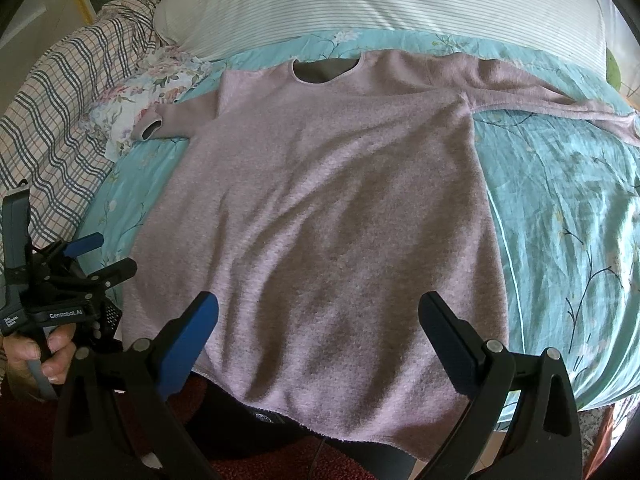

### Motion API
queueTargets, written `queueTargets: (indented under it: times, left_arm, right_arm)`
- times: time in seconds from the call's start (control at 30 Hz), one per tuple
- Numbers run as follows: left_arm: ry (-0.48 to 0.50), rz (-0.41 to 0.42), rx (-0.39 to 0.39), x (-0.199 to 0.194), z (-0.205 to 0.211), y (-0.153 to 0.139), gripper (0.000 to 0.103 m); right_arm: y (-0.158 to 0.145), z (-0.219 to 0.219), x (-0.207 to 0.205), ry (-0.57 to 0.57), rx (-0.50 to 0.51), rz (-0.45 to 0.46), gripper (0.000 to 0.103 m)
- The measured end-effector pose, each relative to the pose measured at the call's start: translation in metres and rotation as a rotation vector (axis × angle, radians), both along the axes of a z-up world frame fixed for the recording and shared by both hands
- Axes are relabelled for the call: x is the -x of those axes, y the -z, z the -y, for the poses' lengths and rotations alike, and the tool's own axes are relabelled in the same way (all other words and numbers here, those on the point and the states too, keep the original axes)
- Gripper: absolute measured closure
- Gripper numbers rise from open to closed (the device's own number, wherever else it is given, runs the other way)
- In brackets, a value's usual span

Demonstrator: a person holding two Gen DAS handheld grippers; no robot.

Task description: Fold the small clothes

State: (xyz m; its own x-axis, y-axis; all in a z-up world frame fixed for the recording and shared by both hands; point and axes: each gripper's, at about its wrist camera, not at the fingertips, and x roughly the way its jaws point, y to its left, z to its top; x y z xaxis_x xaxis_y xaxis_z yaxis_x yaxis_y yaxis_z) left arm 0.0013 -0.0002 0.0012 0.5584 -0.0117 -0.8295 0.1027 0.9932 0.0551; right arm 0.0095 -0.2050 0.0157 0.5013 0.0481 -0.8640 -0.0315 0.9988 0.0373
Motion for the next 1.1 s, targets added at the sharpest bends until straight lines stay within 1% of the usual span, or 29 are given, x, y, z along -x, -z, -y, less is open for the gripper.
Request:
queueTargets:
  times: [0.2,0.27,0.33,0.57,0.63,0.73,0.83,0.87,0.93,1.03,1.1]
  left_arm:
    - [0.007,-0.005,0.016,0.000,0.001,-0.003,0.003]
    - [0.007,0.011,-0.014,-0.001,0.002,-0.003,0.003]
    - [0.009,0.004,0.004,-0.001,0.002,-0.004,0.003]
    - [0.010,0.008,-0.006,-0.001,0.001,-0.004,0.003]
    - [0.013,0.006,-0.004,-0.001,0.002,-0.004,0.003]
    - [0.015,0.002,-0.022,-0.004,0.002,-0.004,0.003]
    - [0.014,0.010,-0.029,-0.006,0.003,-0.004,0.003]
    - [0.014,0.009,-0.029,-0.007,0.003,-0.004,0.003]
    - [0.015,0.014,-0.034,-0.008,0.004,-0.004,0.003]
    - [0.018,0.013,-0.020,-0.012,0.004,-0.004,0.003]
    - [0.020,0.015,-0.003,-0.014,0.003,-0.003,0.003]
  right_arm:
    - [-0.003,-0.002,0.000,-0.008,-0.015,0.009,0.003]
    - [-0.003,-0.003,0.000,-0.010,-0.019,0.015,0.003]
    - [-0.003,-0.002,-0.001,-0.008,-0.010,0.001,0.003]
    - [-0.004,-0.002,-0.002,-0.007,-0.025,-0.006,0.003]
    - [-0.004,-0.003,-0.003,-0.012,-0.026,0.010,0.003]
    - [-0.005,-0.003,-0.006,-0.014,-0.048,0.002,0.003]
    - [-0.004,-0.003,-0.008,-0.014,-0.033,-0.009,0.003]
    - [-0.003,-0.004,-0.009,-0.015,-0.012,-0.007,0.003]
    - [-0.003,-0.004,-0.010,-0.018,-0.014,-0.003,0.003]
    - [-0.003,-0.005,-0.016,-0.020,-0.003,-0.014,0.003]
    - [-0.003,-0.003,-0.020,-0.011,-0.011,-0.040,0.003]
